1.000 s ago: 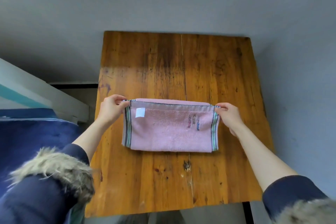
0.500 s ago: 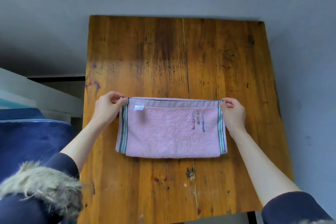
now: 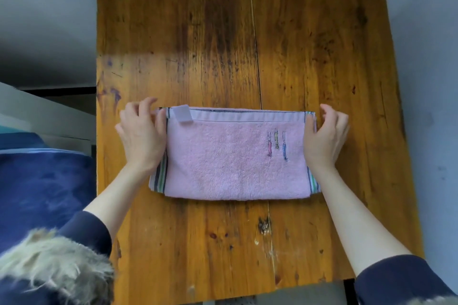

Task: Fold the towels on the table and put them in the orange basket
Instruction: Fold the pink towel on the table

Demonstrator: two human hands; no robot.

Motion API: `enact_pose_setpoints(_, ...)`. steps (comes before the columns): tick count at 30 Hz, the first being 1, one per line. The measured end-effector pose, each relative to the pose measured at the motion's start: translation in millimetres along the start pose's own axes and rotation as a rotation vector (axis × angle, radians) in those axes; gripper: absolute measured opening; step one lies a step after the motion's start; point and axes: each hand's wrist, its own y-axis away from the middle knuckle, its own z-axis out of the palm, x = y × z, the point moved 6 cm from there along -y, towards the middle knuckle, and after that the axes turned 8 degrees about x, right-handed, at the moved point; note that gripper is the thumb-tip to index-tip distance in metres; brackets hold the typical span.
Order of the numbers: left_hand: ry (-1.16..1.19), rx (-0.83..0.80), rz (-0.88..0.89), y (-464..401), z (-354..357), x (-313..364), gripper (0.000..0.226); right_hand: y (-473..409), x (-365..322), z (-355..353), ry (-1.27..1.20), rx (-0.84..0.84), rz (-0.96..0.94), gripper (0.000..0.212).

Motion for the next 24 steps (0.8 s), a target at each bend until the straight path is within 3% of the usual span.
enact_pose_setpoints(3, -0.136, 0.021, 0.291, 33.6, 3.4, 31.9, 0.043, 28.7, -27.1, -2.4, 0.073, 0.062, -0.301, 0.039)
enact_pose_setpoints(7, -0.229, -0.166, 0.648, 75.6, 39.9, 73.9, 0.048, 87.8, -59.3, 35.2, 0.115, -0.209, -0.614, 0.046)
enact_pose_setpoints(10, -0.254, -0.262, 0.573, 70.1, 61.1, 68.3, 0.058, 90.1, -50.0, 52.2, 0.176, -0.3, -0.633, 0.052)
enact_pose_setpoints(16, -0.273, -0.277, 0.595, 55.5, 51.0, 24.5, 0.061, 47.6, 5.7, 40.4, 0.183, -0.297, -0.451, 0.055)
enact_pose_setpoints(24, -0.194, -0.236, 0.545, 78.2, 40.0, 20.8, 0.059, 62.5, 6.5, 31.9, 0.094, -0.308, -0.474, 0.054)
